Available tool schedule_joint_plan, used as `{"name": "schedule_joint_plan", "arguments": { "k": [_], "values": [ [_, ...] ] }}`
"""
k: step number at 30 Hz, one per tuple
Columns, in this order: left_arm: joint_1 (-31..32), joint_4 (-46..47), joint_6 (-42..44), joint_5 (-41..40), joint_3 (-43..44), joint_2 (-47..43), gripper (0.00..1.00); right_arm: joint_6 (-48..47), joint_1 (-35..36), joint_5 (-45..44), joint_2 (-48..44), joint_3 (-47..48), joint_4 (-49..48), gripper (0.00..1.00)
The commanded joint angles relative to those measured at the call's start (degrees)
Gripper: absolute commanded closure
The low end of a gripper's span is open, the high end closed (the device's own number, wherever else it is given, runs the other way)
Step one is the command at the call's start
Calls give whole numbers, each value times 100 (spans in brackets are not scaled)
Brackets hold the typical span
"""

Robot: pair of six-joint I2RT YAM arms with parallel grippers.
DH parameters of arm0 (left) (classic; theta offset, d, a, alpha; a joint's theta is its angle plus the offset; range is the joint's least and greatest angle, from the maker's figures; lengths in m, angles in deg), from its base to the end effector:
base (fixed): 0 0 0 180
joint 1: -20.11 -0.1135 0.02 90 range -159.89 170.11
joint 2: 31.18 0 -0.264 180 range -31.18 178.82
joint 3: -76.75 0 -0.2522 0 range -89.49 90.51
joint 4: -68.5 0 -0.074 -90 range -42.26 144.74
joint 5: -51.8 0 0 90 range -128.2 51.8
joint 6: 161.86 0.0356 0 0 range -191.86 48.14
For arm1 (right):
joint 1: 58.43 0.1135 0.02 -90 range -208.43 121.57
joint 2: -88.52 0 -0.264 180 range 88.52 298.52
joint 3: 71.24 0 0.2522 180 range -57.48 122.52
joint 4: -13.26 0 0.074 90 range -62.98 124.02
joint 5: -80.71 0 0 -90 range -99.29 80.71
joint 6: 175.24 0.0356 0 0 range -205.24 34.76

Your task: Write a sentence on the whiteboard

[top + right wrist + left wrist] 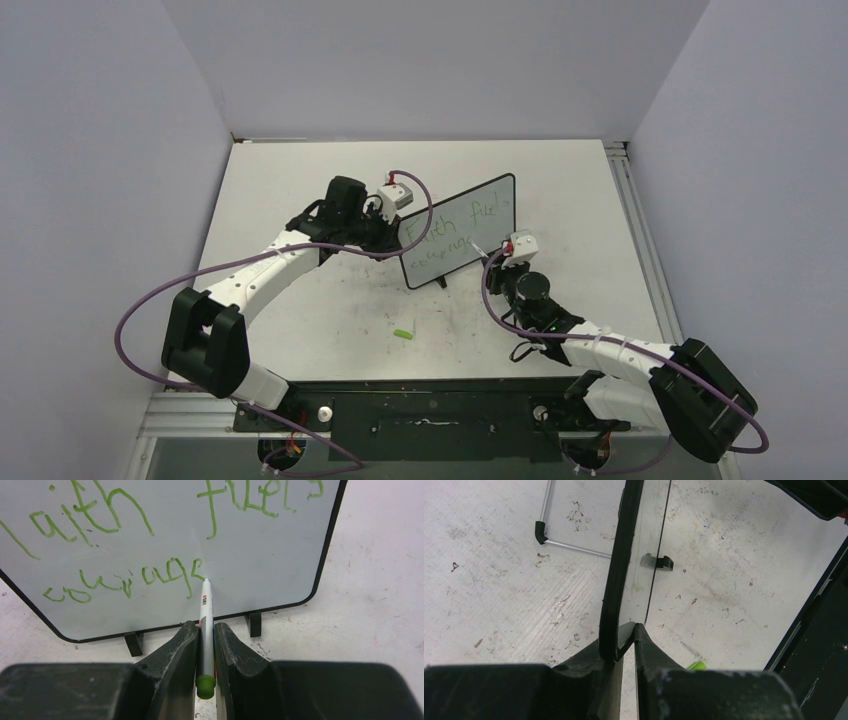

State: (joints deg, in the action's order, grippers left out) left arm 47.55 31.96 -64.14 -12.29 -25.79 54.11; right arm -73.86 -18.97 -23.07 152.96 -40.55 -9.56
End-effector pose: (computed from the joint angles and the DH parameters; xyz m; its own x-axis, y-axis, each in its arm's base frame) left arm 0.2803 -0.1631 0.2681 -0.5221 0.4072 -0.7494 0.7688 0.6051 -0.2068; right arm 0.1771 0.1348 0.1910 -0.2297 0.0591 -0.9715 -0.3992 0.9046 0.1495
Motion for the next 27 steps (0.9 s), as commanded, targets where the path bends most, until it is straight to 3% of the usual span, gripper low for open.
{"name": "schedule_joint_plan", "arguments": {
  "k": [1, 14, 27],
  "values": [
    [60, -198, 300, -297, 28, -66, 100, 66, 10, -305, 52, 100, -182, 95],
    [60, -200, 299, -295, 28, -48, 100, 124, 41, -610, -622, -153, -83, 95],
    [60, -193, 300, -289, 28, -49, 100, 221, 18, -549, -392, -139, -69, 95]
  ]
}}
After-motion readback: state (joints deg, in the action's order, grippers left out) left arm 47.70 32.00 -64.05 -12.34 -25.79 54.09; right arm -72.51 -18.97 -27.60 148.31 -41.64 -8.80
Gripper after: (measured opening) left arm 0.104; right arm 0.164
